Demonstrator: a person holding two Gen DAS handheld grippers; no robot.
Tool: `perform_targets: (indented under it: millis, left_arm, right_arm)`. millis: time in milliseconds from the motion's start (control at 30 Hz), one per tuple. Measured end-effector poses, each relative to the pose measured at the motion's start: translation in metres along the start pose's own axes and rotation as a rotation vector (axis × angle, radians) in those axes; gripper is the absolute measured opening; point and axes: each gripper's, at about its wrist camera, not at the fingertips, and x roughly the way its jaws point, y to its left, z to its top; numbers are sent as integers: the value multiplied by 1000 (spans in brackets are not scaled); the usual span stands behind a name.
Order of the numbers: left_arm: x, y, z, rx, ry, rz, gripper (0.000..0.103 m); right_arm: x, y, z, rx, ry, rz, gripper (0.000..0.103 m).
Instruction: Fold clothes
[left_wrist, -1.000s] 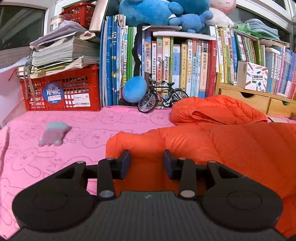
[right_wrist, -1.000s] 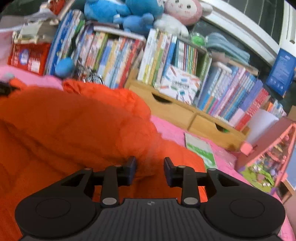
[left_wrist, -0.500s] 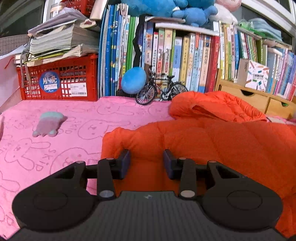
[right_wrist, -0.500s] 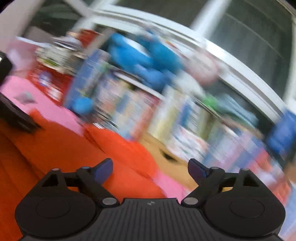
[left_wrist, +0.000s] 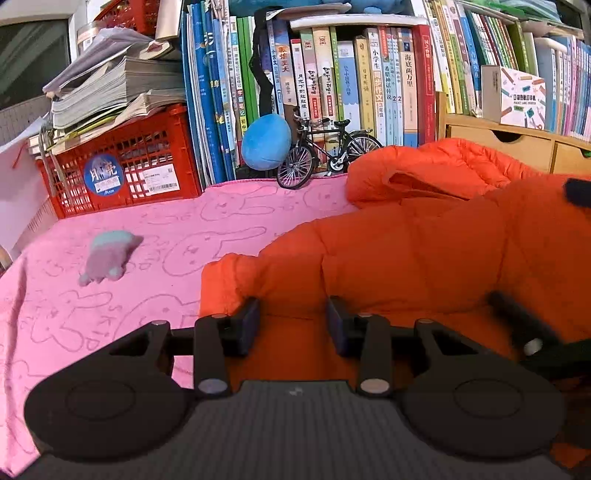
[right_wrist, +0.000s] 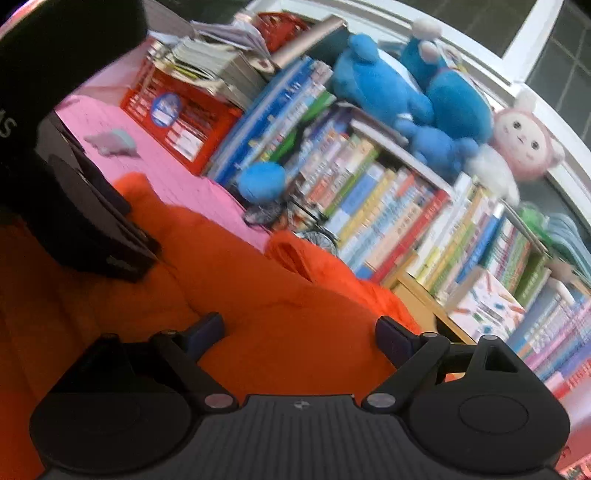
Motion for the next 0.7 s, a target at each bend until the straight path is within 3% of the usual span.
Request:
perform_targets:
  millis: [700]
  left_arm:
    - [0,8,0,-35,-4,-38,40]
  right_arm:
    - [-43,-120,-105,285,280,-249,94]
